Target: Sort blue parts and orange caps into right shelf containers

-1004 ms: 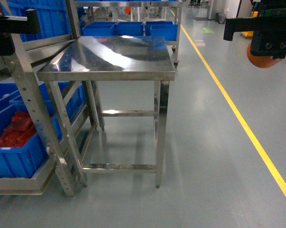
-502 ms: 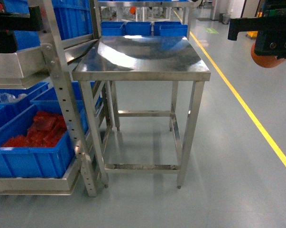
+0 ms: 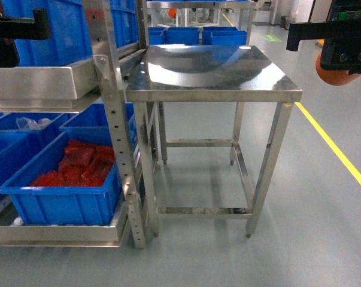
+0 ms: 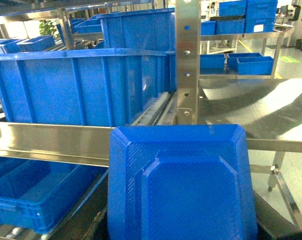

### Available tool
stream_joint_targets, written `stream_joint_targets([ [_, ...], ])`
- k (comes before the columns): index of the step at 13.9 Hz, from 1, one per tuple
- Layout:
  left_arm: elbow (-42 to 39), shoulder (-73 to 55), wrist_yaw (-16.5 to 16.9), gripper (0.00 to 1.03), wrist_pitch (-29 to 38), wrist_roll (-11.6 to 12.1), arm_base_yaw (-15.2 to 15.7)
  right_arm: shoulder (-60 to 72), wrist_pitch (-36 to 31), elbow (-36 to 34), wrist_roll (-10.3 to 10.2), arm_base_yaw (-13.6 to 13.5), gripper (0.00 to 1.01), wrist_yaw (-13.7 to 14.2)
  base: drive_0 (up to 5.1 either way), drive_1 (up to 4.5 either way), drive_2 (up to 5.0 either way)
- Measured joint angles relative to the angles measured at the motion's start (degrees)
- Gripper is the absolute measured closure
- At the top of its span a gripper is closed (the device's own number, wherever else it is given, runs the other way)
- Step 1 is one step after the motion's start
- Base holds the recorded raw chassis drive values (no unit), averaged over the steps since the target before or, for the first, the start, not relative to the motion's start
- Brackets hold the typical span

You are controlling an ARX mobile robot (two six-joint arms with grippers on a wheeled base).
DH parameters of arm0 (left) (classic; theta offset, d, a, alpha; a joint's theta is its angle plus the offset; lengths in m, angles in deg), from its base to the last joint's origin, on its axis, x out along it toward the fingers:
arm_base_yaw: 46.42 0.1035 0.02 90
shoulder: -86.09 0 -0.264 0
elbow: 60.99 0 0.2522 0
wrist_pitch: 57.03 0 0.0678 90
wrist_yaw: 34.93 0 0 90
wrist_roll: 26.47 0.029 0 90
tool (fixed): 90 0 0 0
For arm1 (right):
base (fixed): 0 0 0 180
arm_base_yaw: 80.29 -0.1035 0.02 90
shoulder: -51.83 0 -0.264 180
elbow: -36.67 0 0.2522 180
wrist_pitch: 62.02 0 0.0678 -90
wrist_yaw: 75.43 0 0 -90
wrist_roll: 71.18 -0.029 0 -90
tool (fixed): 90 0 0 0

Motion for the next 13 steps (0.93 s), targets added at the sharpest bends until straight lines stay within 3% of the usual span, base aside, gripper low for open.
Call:
stream_joint_targets([
  [13,0.0,0.0,-0.1,0.59,0.0,0.0,0.2,0.0,0.0,0.0,0.0,-0.3,0.57,0.0,-5.0,2.41,2.4],
])
